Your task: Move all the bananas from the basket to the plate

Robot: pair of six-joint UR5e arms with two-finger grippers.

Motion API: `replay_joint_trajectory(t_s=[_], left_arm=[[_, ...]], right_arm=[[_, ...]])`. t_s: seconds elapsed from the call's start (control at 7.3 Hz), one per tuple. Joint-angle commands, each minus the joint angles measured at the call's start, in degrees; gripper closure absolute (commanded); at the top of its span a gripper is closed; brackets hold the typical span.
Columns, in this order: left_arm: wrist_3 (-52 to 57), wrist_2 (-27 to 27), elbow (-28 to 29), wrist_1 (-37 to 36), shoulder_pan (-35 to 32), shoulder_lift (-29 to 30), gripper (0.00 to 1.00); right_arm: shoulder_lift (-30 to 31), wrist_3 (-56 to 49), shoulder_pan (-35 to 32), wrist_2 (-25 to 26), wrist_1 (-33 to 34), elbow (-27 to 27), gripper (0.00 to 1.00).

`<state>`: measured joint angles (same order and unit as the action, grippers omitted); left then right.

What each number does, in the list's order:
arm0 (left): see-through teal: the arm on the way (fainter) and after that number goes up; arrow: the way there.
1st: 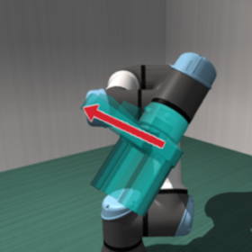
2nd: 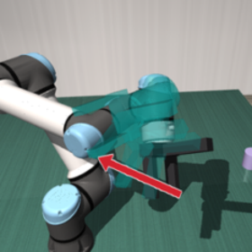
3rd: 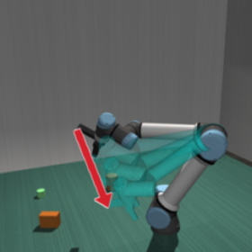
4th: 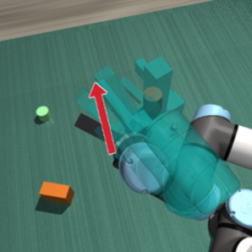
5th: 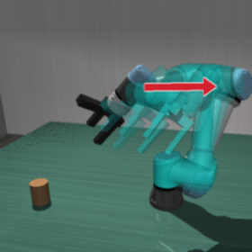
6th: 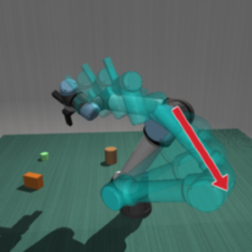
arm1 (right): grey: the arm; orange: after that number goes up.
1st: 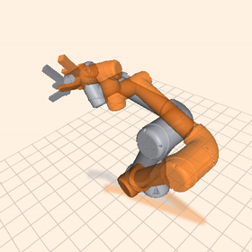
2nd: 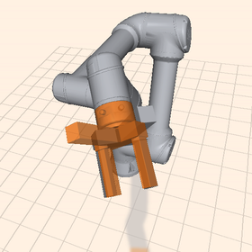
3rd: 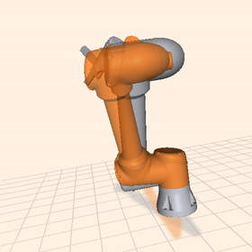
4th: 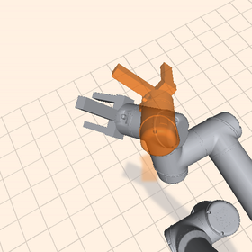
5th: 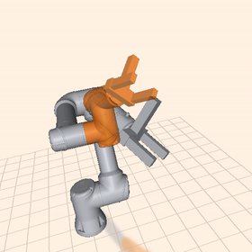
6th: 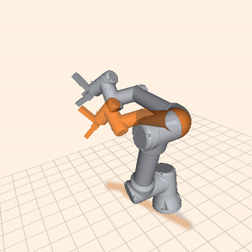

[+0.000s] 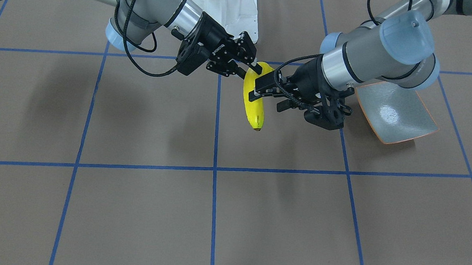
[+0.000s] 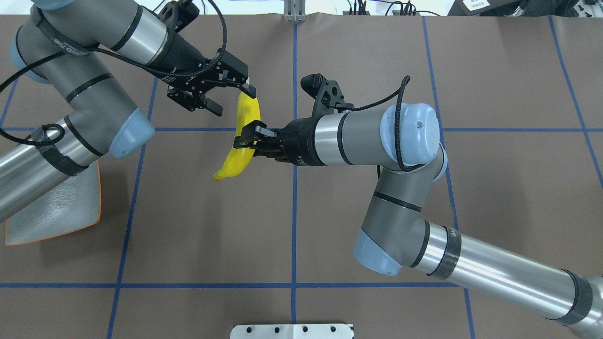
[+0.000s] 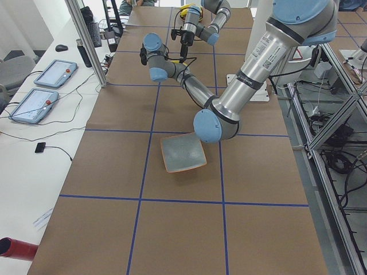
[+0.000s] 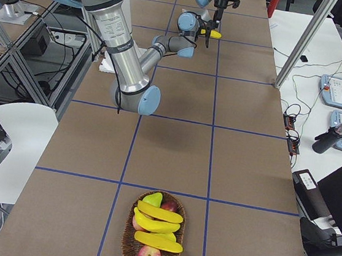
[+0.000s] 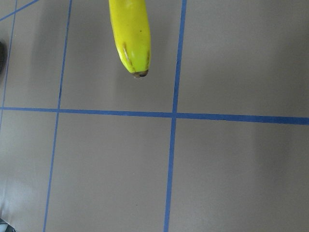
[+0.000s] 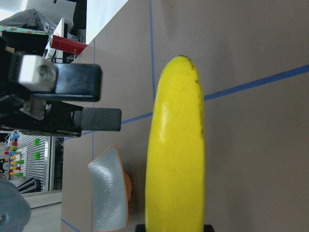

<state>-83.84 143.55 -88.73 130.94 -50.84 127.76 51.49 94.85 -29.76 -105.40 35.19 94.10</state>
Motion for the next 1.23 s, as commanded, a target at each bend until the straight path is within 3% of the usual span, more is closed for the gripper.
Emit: replay_joint_trajectory(t_s=[0.0, 0.14, 0.27, 0.41, 0.55, 0.69, 0.82, 1.1], left_arm=[[-1.33, -0.29, -0.04, 0.10, 1.44, 0.03, 0.05], [-1.68, -0.29, -0.22, 0.10, 1.54, 0.12, 0.06], [-2.29, -0.29, -0.39, 0.19, 1.54, 0.12, 0.29], [-3.95, -0.29, -0.40, 0.54, 1.54, 0.12, 0.99], [-4.23, -0.29, -0.31, 1.15, 1.54, 0.12, 1.00], [-4.40, -0.38, -0.31, 1.24, 1.62, 0.03, 1.00], [-4.49, -0.38, -0.31, 1.25, 1.71, 0.03, 1.00], [-4.49, -0.29, -0.57, 1.33, 1.62, -0.49, 1.00]], right_arm=[[-0.52, -0.19, 0.05, 1.86, -0.03, -0.14, 1.00], [-0.52, -0.19, 0.05, 2.47, 0.06, -0.23, 1.00], [-0.43, -0.28, 0.31, 2.56, 0.06, -0.23, 1.00], [-0.60, -0.28, 0.31, 2.56, -0.03, -0.23, 1.00], [-0.61, -0.19, 0.31, 2.56, -0.03, -0.14, 1.00], [-0.61, -0.10, 0.31, 2.56, -0.21, 0.12, 0.01], [-0.34, -0.10, 0.23, 2.56, -0.56, 0.56, 0.00], [5.33, 0.16, 0.05, 2.04, -0.56, 7.64, 0.00]])
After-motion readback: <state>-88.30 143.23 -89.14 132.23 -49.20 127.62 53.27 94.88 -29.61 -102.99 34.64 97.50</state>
